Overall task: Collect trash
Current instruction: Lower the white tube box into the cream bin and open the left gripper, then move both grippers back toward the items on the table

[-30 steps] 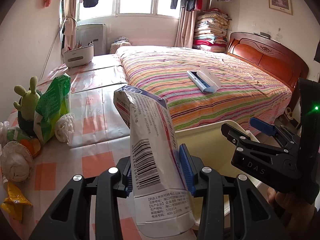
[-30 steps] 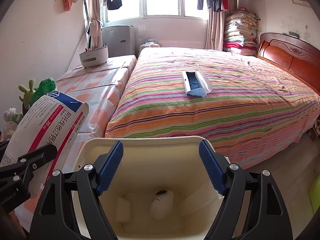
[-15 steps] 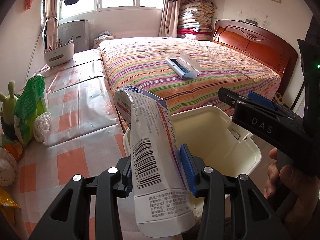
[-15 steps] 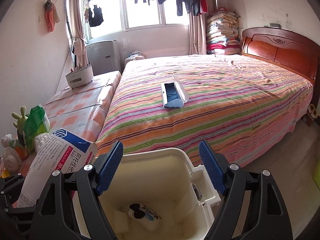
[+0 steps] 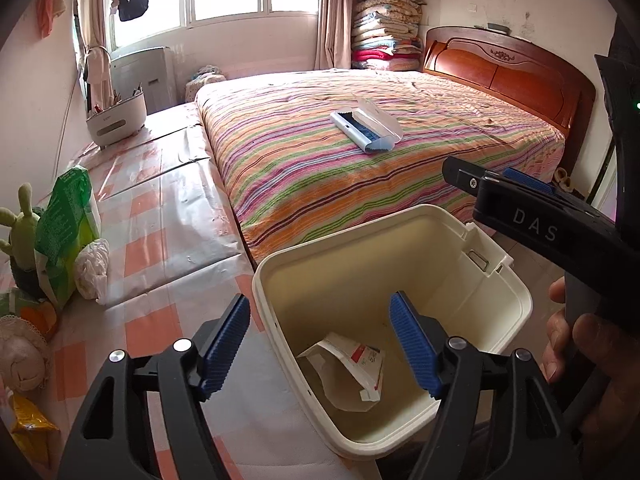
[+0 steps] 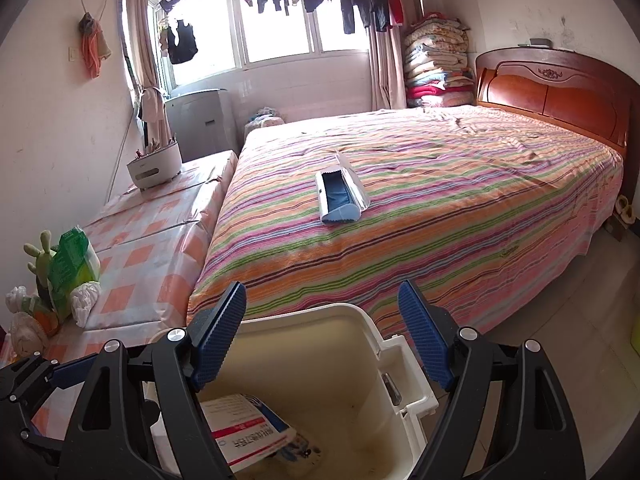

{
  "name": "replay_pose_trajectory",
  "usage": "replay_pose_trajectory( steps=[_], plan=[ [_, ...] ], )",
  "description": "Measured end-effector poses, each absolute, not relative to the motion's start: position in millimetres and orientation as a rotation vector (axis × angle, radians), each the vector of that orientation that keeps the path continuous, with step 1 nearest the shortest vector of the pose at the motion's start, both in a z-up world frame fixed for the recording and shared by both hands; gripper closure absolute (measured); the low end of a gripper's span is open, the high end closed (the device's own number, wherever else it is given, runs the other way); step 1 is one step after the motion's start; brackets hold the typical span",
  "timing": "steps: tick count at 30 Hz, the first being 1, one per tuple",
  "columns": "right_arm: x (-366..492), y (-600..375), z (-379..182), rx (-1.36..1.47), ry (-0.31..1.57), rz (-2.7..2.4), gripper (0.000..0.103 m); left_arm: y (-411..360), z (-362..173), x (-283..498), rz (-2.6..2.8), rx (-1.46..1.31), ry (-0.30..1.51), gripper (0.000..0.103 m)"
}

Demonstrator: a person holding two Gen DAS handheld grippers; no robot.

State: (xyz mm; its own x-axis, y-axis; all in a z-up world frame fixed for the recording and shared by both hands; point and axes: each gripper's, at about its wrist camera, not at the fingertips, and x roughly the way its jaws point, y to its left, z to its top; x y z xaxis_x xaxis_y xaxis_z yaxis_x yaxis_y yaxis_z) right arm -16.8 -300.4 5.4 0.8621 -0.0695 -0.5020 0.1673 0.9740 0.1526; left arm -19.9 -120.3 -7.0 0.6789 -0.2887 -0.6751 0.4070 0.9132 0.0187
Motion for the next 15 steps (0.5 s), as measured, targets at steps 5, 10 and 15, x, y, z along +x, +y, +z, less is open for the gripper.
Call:
replay_pose_trajectory(
  steps=[5, 10, 15],
  plan=[
    [-12, -289, 9, 0.197, 0.508, -0.105, 0.017, -105, 2, -16, -0.337, 0.232, 0.695, 0.028],
    [-5, -271, 13, 0.182, 0.506, -0.075, 0.015, -76, 7, -9, -0.264, 0.24, 0.674, 0.027],
    [7, -245, 17, 0.173, 0.509, -0.03, 0.015, -42, 11, 3, -0.179, 0.185, 0.678, 0.027]
  ],
)
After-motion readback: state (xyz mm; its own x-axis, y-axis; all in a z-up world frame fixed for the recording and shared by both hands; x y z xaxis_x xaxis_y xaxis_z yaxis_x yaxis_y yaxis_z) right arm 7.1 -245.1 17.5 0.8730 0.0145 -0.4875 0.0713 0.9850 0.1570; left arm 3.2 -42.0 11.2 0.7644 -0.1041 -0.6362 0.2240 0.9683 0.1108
